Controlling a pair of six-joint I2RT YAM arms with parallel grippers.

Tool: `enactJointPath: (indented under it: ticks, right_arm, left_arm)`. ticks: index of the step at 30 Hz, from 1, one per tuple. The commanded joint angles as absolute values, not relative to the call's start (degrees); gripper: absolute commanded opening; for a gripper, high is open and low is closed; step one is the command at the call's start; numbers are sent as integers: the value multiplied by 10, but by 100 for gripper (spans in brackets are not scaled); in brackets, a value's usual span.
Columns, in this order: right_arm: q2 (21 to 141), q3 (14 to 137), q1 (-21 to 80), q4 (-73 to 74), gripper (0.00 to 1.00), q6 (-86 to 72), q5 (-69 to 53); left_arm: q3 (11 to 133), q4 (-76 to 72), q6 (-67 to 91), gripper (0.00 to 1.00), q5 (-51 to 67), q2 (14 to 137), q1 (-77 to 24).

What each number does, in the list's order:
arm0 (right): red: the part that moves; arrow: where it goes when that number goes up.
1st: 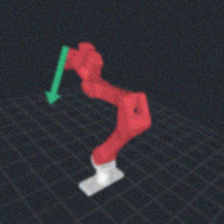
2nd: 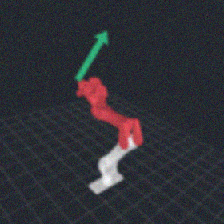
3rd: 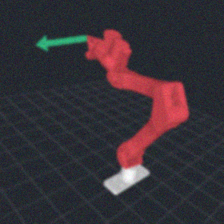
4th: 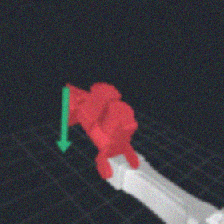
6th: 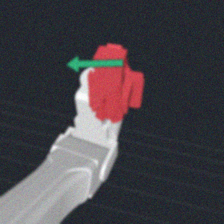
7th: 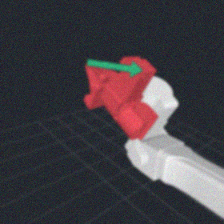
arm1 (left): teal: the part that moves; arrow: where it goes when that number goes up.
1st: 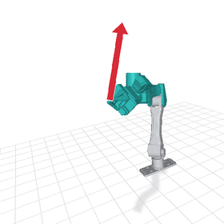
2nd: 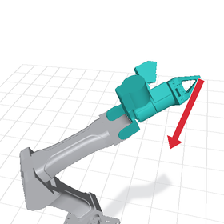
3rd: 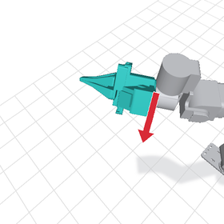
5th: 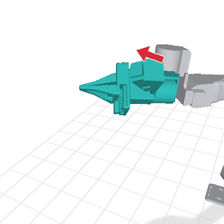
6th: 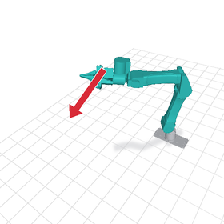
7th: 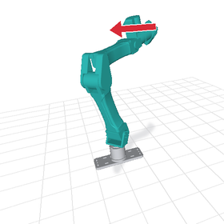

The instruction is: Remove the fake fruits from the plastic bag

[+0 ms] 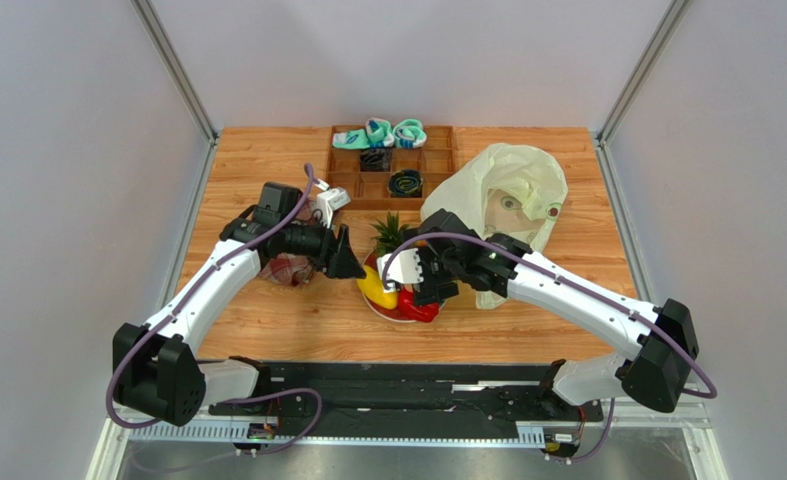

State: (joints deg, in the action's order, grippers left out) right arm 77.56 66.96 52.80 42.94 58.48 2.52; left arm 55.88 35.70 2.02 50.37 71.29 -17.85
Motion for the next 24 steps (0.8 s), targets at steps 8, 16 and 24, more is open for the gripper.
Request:
enactJointPath:
  ticks: [8,16,24]
  right_arm:
    - [742,641,528,381,100,547,39]
    - [755,635,528,367,100,534,41]
    - [771,630,528,314,100,506,83]
  left_arm:
    - [570,340,4,76,504,698,-177]
    - [570,336,6,76,504,701,-177]
    - [571,325,10,76,493,712,-177]
